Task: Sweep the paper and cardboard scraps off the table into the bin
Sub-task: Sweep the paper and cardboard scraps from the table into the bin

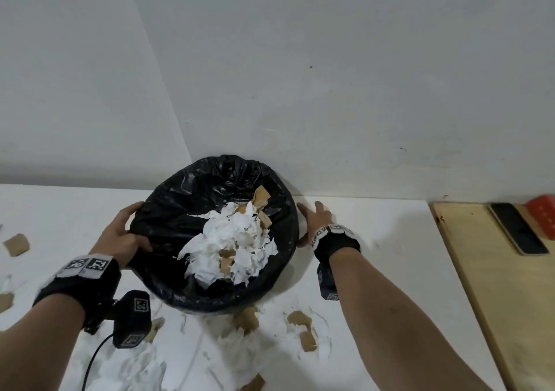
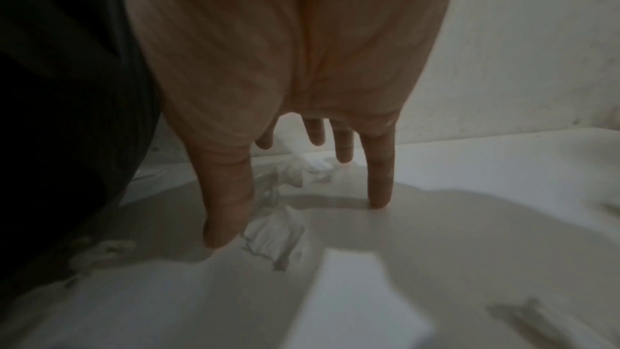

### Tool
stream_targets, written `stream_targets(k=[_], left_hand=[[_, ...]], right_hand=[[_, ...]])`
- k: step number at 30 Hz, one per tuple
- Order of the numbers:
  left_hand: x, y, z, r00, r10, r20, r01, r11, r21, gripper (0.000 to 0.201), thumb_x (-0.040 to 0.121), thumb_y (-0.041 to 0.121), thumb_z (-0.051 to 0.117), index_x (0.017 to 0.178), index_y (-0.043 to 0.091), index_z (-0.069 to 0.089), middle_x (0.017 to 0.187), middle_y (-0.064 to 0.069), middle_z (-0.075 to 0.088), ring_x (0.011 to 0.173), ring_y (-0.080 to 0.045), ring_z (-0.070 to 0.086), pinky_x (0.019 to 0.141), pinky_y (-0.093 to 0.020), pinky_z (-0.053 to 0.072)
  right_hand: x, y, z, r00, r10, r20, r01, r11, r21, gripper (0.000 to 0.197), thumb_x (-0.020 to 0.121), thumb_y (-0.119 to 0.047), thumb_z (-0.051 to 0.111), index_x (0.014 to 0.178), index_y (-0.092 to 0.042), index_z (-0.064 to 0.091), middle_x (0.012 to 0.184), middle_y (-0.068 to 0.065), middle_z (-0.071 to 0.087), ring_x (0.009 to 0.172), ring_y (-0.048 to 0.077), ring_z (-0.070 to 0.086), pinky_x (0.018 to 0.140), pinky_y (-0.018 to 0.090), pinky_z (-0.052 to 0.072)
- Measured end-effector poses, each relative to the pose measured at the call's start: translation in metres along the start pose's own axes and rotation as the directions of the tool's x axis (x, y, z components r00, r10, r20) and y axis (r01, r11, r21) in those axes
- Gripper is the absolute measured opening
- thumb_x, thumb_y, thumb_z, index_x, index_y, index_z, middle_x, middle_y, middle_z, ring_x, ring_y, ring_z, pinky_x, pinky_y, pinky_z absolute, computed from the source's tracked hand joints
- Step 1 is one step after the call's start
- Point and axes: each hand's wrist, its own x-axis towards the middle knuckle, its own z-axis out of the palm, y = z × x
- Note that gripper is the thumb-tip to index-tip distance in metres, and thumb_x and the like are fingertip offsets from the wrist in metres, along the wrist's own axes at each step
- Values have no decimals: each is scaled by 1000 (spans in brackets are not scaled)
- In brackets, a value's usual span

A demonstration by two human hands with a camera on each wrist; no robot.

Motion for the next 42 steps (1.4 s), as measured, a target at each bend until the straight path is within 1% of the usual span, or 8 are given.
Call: stream_targets(k=[4, 8, 14, 21, 27, 32, 37, 42], left_hand=[[0, 0, 0, 1000, -4, 14, 4, 1000, 12, 90, 69, -28, 47, 127, 40, 53, 84, -21, 64, 70, -31, 56, 53, -30, 51], [-3, -2, 1, 1000, -8, 12, 9, 1000, -8, 91, 69, -27, 48, 127, 43, 54, 88, -24, 65, 74, -32, 57, 69, -38, 48], [-20, 1, 2, 1000, -15, 12, 15, 1000, -17, 88, 71, -27, 47, 129, 39, 53, 87, -20, 64, 69, -31, 56, 65, -37, 50], [-52, 14, -2, 1000, -22, -1, 22, 999, 36, 87, 72, -24, 48, 142, 27, 47, 82, -13, 60, 64, -29, 54, 59, -35, 51], [-64, 13, -5, 1000, -18, 15, 17, 999, 49, 102, 43, 3, 52, 139, 38, 47, 92, -14, 66, 80, -40, 64, 70, -54, 59], [-87, 26, 11, 997, 38, 67, -42, 997, 58, 104, 39, 5, 47, 139, 35, 47, 90, -15, 66, 75, -36, 64, 64, -44, 58], [-101, 32, 40, 993, 44, 105, -52, 996, 74, 96, 50, 0, 56, 138, 38, 46, 94, -13, 65, 79, -38, 64, 71, -56, 59], [-110, 42, 73, 989, 69, 130, -80, 994, 81, 85, 73, -20, 52, 141, 31, 47, 103, -16, 61, 79, -35, 59, 72, -52, 57]], right_hand=[[8, -5, 10, 999, -26, -34, 23, 996, -87, 65, 71, -20, 75, 130, -23, 48, 133, 11, 32, 127, 37, 34, 100, 47, 43], [-1, -6, 17, 988, -54, -147, 43, 996, -79, 25, 89, -5, 50, 111, 2, 59, 120, 21, 55, 115, 36, 53, 93, 36, 43], [-34, 0, 16, 988, 72, -138, -43, 978, 203, 23, 85, -2, 56, 100, -5, 73, 107, 18, 69, 103, 32, 64, 90, 33, 52], [-89, -20, -56, 893, 166, -419, 144, 776, 615, 14, 71, 1, 76, 84, -6, 78, 86, 13, 75, 80, 26, 71, 81, 33, 58], [-142, -58, -89, 847, 62, -528, 312, 747, 587, 17, 80, 3, 68, 93, -5, 76, 95, 12, 74, 87, 22, 69, 87, 29, 55], [-165, -64, -70, 912, -82, -402, 309, 783, 540, 51, 83, 6, 40, 116, -20, 68, 97, 2, 66, 91, 15, 59, 80, 24, 49], [-191, -6, -85, 859, 164, -485, 215, 743, 633, 47, 82, 5, 48, 119, -19, 65, 103, 1, 66, 89, 15, 63, 88, 24, 50], [-202, 90, -70, 828, 420, -371, -62, 726, 685, 43, 80, -5, 60, 119, -23, 63, 112, 2, 66, 103, 20, 62, 83, 24, 48]])
